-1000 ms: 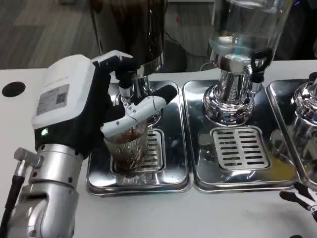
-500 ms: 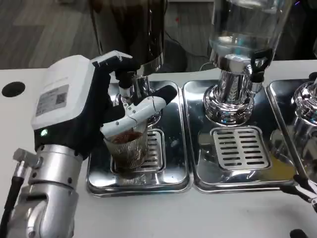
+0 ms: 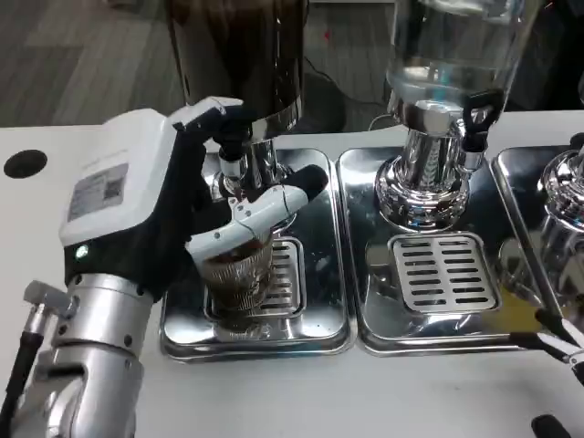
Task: Grasp the cup under the faucet to collect the drink, then remove the cup.
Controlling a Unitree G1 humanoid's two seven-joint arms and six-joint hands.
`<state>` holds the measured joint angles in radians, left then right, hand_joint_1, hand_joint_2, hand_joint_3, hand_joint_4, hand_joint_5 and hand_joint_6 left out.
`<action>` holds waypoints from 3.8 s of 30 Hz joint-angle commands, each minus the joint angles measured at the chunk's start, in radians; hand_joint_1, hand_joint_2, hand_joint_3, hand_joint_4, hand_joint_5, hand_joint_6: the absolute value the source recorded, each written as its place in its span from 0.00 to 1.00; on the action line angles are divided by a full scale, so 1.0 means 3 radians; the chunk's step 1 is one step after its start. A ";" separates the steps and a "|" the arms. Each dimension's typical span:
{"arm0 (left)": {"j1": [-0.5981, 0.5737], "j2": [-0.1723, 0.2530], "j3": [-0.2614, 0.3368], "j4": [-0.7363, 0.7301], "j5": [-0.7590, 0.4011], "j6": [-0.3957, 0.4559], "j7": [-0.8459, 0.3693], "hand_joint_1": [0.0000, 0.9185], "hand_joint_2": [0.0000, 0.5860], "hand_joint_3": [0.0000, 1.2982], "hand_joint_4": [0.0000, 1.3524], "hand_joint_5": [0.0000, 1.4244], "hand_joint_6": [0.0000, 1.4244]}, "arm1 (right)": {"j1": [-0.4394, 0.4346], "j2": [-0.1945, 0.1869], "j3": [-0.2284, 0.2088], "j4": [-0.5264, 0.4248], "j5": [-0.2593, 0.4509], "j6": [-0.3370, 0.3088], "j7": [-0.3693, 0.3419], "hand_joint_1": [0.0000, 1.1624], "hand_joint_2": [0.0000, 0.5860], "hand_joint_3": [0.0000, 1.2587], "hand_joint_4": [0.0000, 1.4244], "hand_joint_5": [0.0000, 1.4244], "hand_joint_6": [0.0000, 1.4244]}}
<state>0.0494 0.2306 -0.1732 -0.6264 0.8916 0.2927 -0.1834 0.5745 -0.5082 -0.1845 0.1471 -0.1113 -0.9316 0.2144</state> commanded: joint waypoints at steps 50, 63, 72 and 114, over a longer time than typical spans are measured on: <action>0.2769 0.0090 0.1480 -0.0749 -0.0129 -0.1402 0.0324 0.00 0.05 0.11 0.03 0.13 0.40 | -0.1175 0.0094 0.0518 -0.0584 0.0427 0.1756 0.0762 0.55 0.25 0.14 0.06 0.08 0.06; 0.2461 0.0318 0.1880 -0.0196 -0.0400 -0.1664 0.0376 0.00 0.06 0.11 0.03 0.11 0.38 | -0.1500 0.0285 0.0677 -0.0565 0.0140 0.1957 0.0640 0.56 0.23 0.14 0.07 0.08 0.06; 0.2369 0.0406 0.1866 -0.0135 -0.0445 -0.1702 0.0313 0.00 0.07 0.12 0.03 0.11 0.38 | -0.1497 0.0492 0.0782 -0.0682 -0.0182 0.2122 0.0346 0.56 0.20 0.14 0.09 0.10 0.07; 0.2444 0.0440 0.1976 -0.0291 -0.0621 -0.1852 0.0099 0.00 0.09 0.15 0.06 0.13 0.39 | -0.2522 0.1335 0.1475 0.0344 -0.0844 0.2466 -0.0571 0.58 0.16 0.14 0.11 0.12 0.06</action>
<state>0.7780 0.3547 0.4133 -0.7063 0.7144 -0.2526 -0.1378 -0.1613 -0.1208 0.2505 0.2412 -0.3577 -0.2003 0.0605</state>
